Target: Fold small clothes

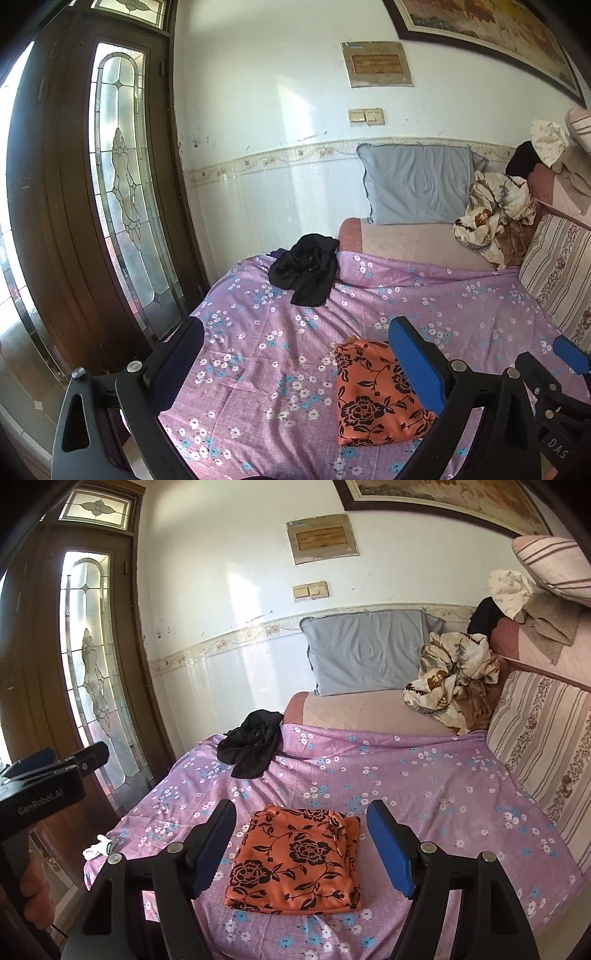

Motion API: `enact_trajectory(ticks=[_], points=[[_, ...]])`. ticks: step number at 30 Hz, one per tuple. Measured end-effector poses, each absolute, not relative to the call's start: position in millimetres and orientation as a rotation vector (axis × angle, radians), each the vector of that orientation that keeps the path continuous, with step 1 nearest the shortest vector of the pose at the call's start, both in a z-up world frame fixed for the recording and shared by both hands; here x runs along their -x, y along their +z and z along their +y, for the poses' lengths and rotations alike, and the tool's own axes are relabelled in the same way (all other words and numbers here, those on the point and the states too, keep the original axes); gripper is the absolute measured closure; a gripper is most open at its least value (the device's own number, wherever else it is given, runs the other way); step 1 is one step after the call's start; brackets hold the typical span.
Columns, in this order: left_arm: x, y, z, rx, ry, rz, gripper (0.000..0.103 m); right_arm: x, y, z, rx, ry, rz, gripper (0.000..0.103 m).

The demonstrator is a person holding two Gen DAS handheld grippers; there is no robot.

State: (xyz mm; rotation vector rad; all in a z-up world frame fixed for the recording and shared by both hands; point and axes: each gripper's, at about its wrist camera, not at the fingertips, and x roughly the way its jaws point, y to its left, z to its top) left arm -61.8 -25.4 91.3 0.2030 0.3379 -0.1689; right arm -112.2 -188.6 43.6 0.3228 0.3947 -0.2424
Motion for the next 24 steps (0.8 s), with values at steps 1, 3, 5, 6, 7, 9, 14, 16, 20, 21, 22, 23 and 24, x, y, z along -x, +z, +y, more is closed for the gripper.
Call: enact_trajectory(ticks=[1,3,5,6,7,9,14,16,20,21,22,23,24], points=[[63.9,93.1,-23.8,-0.202,-0.168,0.334,0.003,112.7,44.6,-187.2,-0.321,-0.240,0.392,0.026],[67.5,96.2,-20.4,-0.199,-0.162,0.325,0.003,114.3,46.2,-184.1,-0.320,-0.237,0.388,0.026],[71.3,99.6,-15.6,-0.197,-0.156,0.317,0.003,114.6,47.4,-181.7,-0.320,-0.233,0.386,0.026],[72.5,100.9,-14.3,-0.197,-0.153,0.315,0.003,114.2,47.8,-180.4,-0.319,-0.232,0.387,0.026],[74.7,102.8,-11.9,-0.197,-0.149,0.312,0.003,113.9,48.0,-179.3,-0.319,-0.228,0.389,0.026],[77.6,106.4,-9.2,-0.203,-0.141,0.307,0.003,114.1,49.3,-176.1,-0.318,-0.214,0.392,0.026],[89.8,118.2,3.6,-0.220,-0.105,0.296,0.003,118.3,58.0,-173.7,-0.308,-0.219,0.341,0.026],[95.6,122.7,9.6,-0.208,-0.094,0.283,0.003,117.8,64.8,-176.4,-0.321,-0.223,0.320,0.026],[105.3,132.6,17.9,-0.197,-0.091,0.265,0.003,122.0,79.1,-178.2,-0.337,-0.218,0.275,0.026],[108.1,135.7,19.0,-0.194,-0.095,0.261,0.003,124.9,82.6,-177.1,-0.328,-0.223,0.261,0.026],[111.0,139.1,19.4,-0.190,-0.101,0.256,0.003,127.4,85.5,-176.2,-0.318,-0.229,0.249,0.026],[115.4,143.3,19.7,-0.187,-0.111,0.249,0.003,130.6,88.5,-175.6,-0.305,-0.236,0.236,0.026],[118.2,146.2,19.4,-0.185,-0.118,0.243,0.003,133.8,91.8,-175.6,-0.295,-0.243,0.223,0.026]])
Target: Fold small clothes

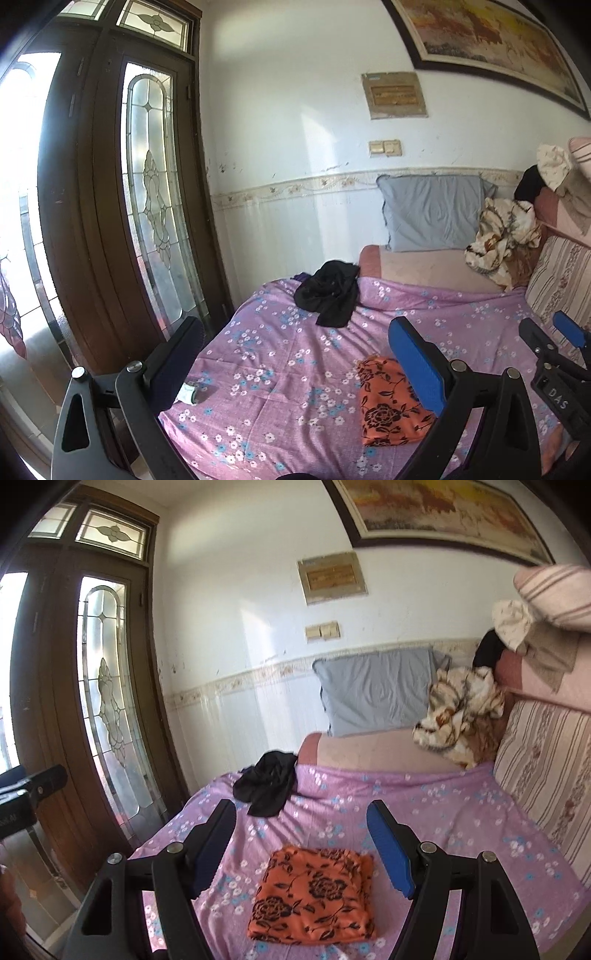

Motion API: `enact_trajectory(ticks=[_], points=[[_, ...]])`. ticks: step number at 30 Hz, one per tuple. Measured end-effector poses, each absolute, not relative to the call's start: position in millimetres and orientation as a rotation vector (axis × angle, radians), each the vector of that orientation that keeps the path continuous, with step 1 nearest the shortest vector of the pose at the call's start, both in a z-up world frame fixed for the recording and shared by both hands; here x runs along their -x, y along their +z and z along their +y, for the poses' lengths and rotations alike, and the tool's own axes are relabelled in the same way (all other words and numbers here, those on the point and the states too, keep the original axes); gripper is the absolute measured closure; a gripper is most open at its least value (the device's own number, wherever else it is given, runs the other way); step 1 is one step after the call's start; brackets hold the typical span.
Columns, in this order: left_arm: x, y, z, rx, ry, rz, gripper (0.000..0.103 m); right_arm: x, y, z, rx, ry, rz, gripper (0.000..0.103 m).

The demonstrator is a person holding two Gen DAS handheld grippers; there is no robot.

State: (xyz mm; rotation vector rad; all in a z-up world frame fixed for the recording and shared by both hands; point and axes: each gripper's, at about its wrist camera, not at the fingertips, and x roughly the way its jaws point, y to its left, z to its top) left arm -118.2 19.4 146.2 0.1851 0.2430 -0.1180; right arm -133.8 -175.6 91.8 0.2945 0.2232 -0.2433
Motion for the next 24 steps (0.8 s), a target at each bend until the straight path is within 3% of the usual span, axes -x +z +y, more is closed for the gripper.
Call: enact_trajectory(ticks=[15,24], points=[[218.1,217.3,32.1,-0.192,-0.181,-0.010,0.003,184.2,164.0,-160.2,-0.295,-0.231,-0.012,0.021],[223.6,232.3,56.5,-0.156,-0.126,-0.033,0.003,181.6,199.1,-136.3,-0.298,-0.156,-0.100,0.018]])
